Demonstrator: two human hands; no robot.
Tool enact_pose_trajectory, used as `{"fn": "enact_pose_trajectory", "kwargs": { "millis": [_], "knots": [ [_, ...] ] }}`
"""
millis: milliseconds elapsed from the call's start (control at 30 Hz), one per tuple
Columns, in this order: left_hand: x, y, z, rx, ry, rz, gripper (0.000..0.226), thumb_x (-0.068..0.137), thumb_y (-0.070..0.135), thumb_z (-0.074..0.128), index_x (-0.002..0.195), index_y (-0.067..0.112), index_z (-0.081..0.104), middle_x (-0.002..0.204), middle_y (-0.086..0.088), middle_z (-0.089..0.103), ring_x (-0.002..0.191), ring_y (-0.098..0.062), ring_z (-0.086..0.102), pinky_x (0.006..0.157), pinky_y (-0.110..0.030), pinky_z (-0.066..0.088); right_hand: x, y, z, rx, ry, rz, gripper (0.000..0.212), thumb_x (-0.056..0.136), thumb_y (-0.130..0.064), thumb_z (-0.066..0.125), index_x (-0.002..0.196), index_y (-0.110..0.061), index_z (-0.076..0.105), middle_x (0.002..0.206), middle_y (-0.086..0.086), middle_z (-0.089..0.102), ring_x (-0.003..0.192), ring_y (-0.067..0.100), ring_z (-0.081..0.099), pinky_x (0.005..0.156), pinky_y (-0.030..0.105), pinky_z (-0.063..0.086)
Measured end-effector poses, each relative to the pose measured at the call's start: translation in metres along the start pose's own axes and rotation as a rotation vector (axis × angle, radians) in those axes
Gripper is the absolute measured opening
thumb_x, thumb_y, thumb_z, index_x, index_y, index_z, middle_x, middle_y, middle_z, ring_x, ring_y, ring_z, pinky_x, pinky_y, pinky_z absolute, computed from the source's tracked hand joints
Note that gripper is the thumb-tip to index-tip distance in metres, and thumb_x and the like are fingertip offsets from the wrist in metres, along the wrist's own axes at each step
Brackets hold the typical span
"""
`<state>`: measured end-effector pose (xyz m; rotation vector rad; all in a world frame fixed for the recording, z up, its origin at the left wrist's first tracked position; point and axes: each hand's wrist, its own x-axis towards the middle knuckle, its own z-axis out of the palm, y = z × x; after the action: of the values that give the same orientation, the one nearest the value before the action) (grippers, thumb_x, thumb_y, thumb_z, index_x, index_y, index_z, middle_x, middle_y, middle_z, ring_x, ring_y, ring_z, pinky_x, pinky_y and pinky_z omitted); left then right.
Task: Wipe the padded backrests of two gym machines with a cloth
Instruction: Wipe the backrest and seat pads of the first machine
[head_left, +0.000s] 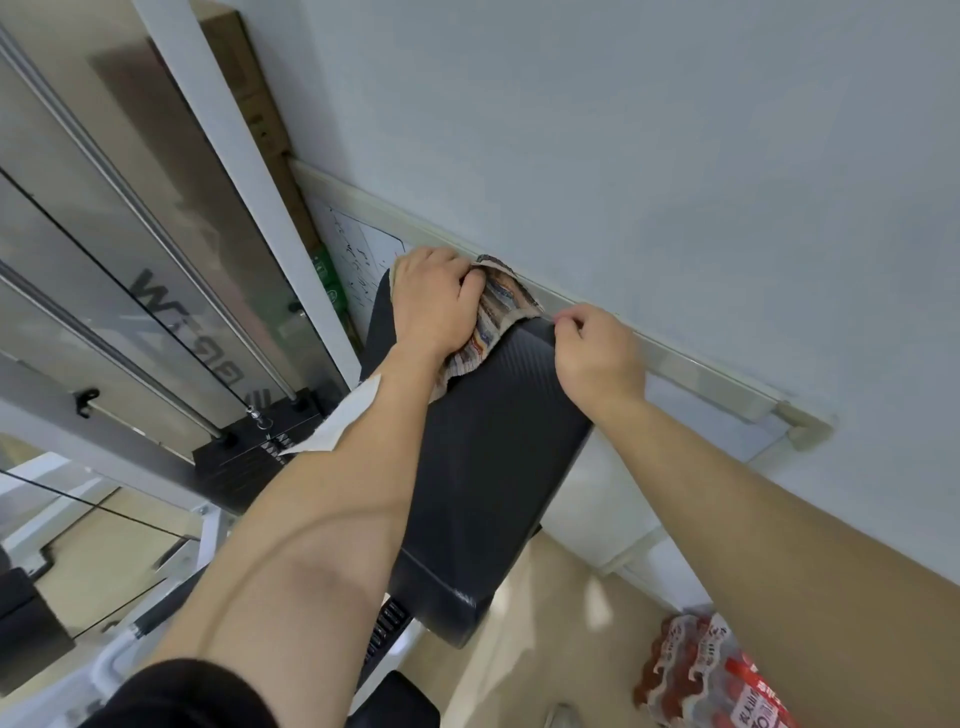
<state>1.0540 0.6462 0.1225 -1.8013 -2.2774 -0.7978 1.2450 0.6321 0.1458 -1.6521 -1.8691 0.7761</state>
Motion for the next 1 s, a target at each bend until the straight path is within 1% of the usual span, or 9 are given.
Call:
{"fn": "enact_pose_trajectory", "kwargs": {
  "millis": [200,333,433,533,633,733,867,933,1000],
  "knots": [
    [0.015,-0.042,-0.004,-0.402,0.008,-0.427,0.04,0.101,0.034,0.031,0.096,0.011,0.064,0.109,-0.008,0.066,0.103,-0.028,0.057,0.091,-0.041,0.044,0.007,-0.012,0.016,-0.212,0.071,-0.195,0.028,0.094,-0.023,0.046,0.104,-0.021,0.073,0.104,0.002,0.072,0.095,0.027,0.064,0.079,0.033,0.048],
    [-0.006,-0.04,0.012,-0.494,0.18,-0.555,0.046,0.108,0.038,0.021,0.102,0.013,0.058,0.107,-0.005,0.064,0.102,-0.022,0.056,0.086,-0.034,0.037,0.002,-0.001,0.026,-0.376,0.23,-0.313,0.029,0.094,-0.023,0.043,0.105,-0.02,0.07,0.103,0.001,0.066,0.095,0.026,0.057,0.083,0.039,0.038],
    [-0.03,-0.048,0.026,-0.525,0.258,-0.622,0.045,0.105,0.039,0.023,0.11,0.011,0.056,0.112,-0.009,0.062,0.107,-0.029,0.057,0.092,-0.04,0.041,-0.008,0.006,0.037,-0.428,0.417,-0.469,0.026,0.089,-0.014,0.048,0.1,-0.015,0.072,0.098,0.005,0.064,0.089,0.028,0.056,0.08,0.041,0.038],
    [-0.088,-0.052,0.056,-0.392,0.203,-0.716,0.054,0.098,0.037,0.026,0.129,0.001,0.05,0.13,-0.02,0.054,0.123,-0.039,0.048,0.108,-0.048,0.035,-0.022,0.008,0.043,-0.499,0.428,-0.576,0.035,0.084,-0.008,0.051,0.114,-0.016,0.069,0.109,0.006,0.064,0.095,0.028,0.057,0.086,0.041,0.04],
    [-0.151,-0.028,0.073,-0.236,-0.039,-0.787,0.066,0.096,0.028,0.043,0.15,-0.005,0.026,0.152,-0.028,0.03,0.145,-0.043,0.024,0.124,-0.049,0.011,-0.037,0.009,0.046,-0.542,0.34,-0.564,0.046,0.081,-0.009,0.056,0.126,-0.016,0.063,0.121,0.005,0.063,0.104,0.028,0.056,0.092,0.042,0.04],
    [-0.157,0.005,0.06,-0.229,-0.214,-0.754,0.093,0.084,0.045,0.069,0.148,-0.006,0.025,0.15,-0.025,0.032,0.143,-0.039,0.028,0.122,-0.042,0.016,-0.044,0.007,0.043,-0.594,0.314,-0.586,0.052,0.081,-0.012,0.057,0.132,-0.013,0.06,0.13,0.005,0.06,0.113,0.027,0.054,0.098,0.042,0.04],
    [-0.101,0.016,0.037,-0.232,-0.002,-0.507,0.073,0.086,0.027,0.071,0.138,-0.014,0.039,0.142,-0.036,0.041,0.135,-0.046,0.037,0.118,-0.048,0.023,-0.043,-0.001,0.044,-0.611,0.312,-0.661,0.055,0.085,-0.017,0.053,0.139,-0.011,0.053,0.134,0.008,0.057,0.119,0.028,0.052,0.102,0.043,0.039],
    [-0.083,-0.002,0.037,-0.179,0.094,-0.35,0.053,0.088,0.021,0.062,0.125,-0.015,0.051,0.126,-0.038,0.05,0.121,-0.053,0.047,0.112,-0.058,0.033,-0.043,-0.004,0.054,-0.589,0.3,-0.666,0.052,0.086,-0.02,0.049,0.137,-0.011,0.054,0.133,0.009,0.057,0.118,0.029,0.052,0.102,0.044,0.037],
    [-0.078,-0.03,0.04,-0.166,0.142,-0.272,0.042,0.086,0.018,0.06,0.116,-0.01,0.056,0.114,-0.033,0.055,0.112,-0.049,0.05,0.108,-0.058,0.035,-0.045,-0.004,0.07,-0.557,0.278,-0.703,0.048,0.087,-0.022,0.047,0.133,-0.011,0.056,0.13,0.009,0.057,0.116,0.03,0.052,0.103,0.044,0.034]
  ]
}}
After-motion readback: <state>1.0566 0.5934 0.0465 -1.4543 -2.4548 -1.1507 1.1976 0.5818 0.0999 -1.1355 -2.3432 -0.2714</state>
